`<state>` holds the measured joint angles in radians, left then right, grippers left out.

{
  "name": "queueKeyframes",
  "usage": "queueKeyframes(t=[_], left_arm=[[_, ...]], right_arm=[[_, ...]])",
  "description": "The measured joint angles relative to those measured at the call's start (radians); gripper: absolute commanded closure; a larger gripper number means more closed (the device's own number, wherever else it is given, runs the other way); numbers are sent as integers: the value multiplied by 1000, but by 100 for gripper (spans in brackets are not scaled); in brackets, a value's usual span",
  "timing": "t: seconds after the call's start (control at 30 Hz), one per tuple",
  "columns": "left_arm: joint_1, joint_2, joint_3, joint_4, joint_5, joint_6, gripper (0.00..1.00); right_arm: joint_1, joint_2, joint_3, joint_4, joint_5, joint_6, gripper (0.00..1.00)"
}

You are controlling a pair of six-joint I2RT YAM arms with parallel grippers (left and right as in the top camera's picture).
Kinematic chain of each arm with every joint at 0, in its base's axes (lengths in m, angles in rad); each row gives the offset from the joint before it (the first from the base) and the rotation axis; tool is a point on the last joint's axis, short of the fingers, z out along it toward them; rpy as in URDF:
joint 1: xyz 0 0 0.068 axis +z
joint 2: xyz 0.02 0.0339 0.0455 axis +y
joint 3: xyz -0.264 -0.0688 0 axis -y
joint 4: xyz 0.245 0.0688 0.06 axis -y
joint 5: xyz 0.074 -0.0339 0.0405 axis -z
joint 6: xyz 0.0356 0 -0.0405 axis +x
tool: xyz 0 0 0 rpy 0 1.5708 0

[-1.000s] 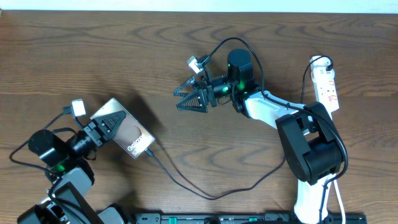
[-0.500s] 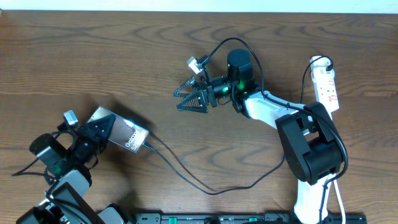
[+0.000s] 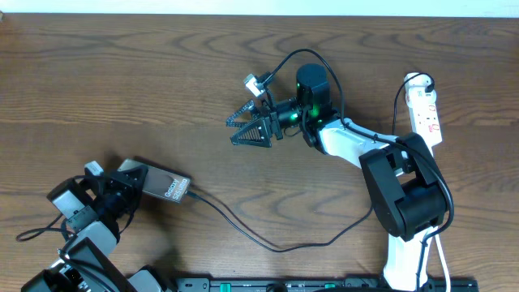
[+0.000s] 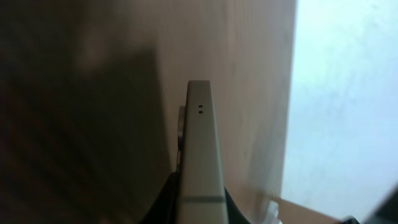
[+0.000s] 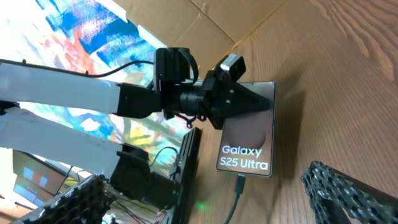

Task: Plug charger to phone and switch on socket
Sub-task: 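Lower the phone toward the table with the left gripper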

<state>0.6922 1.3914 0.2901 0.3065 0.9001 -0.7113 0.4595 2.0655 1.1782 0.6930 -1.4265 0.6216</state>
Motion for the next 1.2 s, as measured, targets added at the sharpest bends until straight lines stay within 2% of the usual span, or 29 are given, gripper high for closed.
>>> queueKeyframes(t=[0.33, 0.87, 0.9, 0.97, 1.2], left_arm=[[0, 0, 0, -134, -141, -1, 93], [0, -17, 16, -247, -174, -6, 92], [0, -19, 18, -253, -176, -5, 91], [0, -20, 19, -258, -180, -5, 84], [0, -26, 25, -263, -177, 1, 77]], right_arm=[[3, 0, 0, 0, -2, -1, 1], [4, 0, 0, 0, -3, -4, 1], [4, 0, 0, 0, -2, -4, 1], [4, 0, 0, 0, -2, -4, 1], [4, 0, 0, 0, -3, -4, 1]])
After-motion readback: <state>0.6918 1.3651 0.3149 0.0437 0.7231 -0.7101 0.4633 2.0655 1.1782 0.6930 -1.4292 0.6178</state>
